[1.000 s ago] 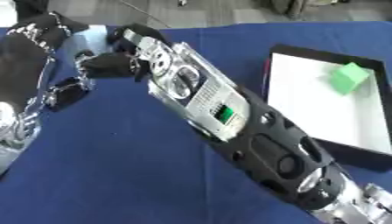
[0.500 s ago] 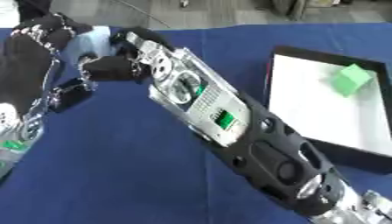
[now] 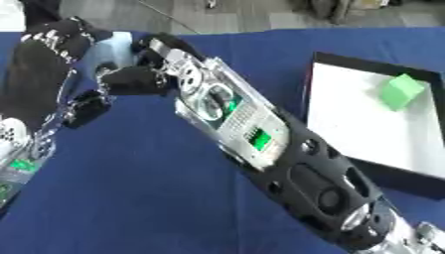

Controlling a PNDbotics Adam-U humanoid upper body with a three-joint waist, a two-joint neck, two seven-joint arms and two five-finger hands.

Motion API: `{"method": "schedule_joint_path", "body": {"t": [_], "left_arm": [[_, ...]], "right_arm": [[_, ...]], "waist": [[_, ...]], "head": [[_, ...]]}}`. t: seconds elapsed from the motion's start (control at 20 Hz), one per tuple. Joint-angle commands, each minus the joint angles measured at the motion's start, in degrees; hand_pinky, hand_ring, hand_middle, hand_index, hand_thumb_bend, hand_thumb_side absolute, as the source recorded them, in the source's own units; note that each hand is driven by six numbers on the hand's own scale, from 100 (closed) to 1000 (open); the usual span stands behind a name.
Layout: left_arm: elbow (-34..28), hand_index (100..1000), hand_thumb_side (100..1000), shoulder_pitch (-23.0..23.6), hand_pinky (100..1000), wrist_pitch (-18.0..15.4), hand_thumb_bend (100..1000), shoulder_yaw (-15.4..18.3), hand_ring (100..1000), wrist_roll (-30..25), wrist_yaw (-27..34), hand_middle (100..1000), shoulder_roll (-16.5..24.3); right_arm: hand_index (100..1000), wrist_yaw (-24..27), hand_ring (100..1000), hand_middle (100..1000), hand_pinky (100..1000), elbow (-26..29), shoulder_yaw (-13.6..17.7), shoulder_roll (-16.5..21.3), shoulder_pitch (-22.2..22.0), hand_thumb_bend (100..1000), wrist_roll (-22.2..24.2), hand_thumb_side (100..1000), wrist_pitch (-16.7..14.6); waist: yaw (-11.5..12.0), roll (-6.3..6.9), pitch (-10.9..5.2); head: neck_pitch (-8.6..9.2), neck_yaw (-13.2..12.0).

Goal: Pick up the objects with one hand, pass them to the other hand, and then place them into the box on the other side of the table.

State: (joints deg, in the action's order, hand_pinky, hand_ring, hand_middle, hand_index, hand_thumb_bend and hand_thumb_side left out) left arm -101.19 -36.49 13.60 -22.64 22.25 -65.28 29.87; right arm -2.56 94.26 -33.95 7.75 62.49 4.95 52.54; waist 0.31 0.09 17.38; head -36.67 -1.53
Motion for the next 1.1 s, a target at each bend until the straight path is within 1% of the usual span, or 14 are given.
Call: {"method": "schedule_joint_path", "body": {"t": [0.05, 0.25, 0.35, 0.65, 0.8, 1.0, 1.1], "left_arm": [[-1.9, 552, 100, -1.4, 520, 0.0, 112, -1.0, 516, -0.1, -1.0, 518, -0.7], [-2.8, 548, 100, -1.0, 509, 1.2, 102, -0.6, 508, 1.7, -0.7, 510, -0.8], [-3.0, 547, 100, -0.6, 503, 2.1, 101, -0.5, 505, 2.7, -0.5, 508, -0.8], [-3.5, 546, 100, 0.0, 495, 3.2, 102, -0.2, 502, 5.1, -0.8, 506, -0.9], [-3.5, 546, 100, 0.2, 493, 3.7, 105, -0.2, 501, 5.4, -0.9, 506, -0.9], [-3.9, 546, 100, 0.5, 492, 3.6, 108, -0.4, 501, 5.6, -1.2, 505, -0.7], [-4.0, 546, 100, 0.5, 492, 3.3, 109, -0.5, 501, 5.6, -1.3, 505, -0.7]], "right_arm": [[928, -0.9, 885, 804, 684, 1.2, -0.6, -1.4, 1.1, 100, 0.6, 487, -0.6], [923, -4.6, 880, 795, 690, -1.1, -0.5, -1.9, 1.1, 100, -0.7, 542, -0.6], [940, -5.8, 885, 799, 698, -2.0, -0.4, -2.1, 1.2, 100, -1.4, 588, -0.6], [965, -7.4, 893, 806, 710, -4.0, -0.3, -1.9, 1.1, 100, -3.1, 621, -0.6], [970, -7.7, 892, 805, 711, -4.3, -0.2, -1.3, 0.8, 100, -3.6, 590, -0.6], [972, -8.2, 891, 803, 715, -3.6, 0.0, -0.8, 0.8, 100, -4.6, 581, -0.6], [964, -8.2, 880, 790, 712, -3.5, 0.1, -0.8, 0.7, 100, -4.7, 550, -0.6]], "waist": [[0.0, 0.11, -1.01], [0.0, 0.11, -0.98], [0.0, 0.09, -0.95], [-0.1, -0.05, -0.84], [-0.1, -0.04, -0.81], [-0.3, 0.0, -0.81], [-0.2, 0.03, -0.81]], "head": [[0.7, -0.3], [0.78, 0.0], [0.82, 0.0], [0.83, 0.2], [0.83, 0.1], [0.96, 0.2], [1.07, 0.2]]}}
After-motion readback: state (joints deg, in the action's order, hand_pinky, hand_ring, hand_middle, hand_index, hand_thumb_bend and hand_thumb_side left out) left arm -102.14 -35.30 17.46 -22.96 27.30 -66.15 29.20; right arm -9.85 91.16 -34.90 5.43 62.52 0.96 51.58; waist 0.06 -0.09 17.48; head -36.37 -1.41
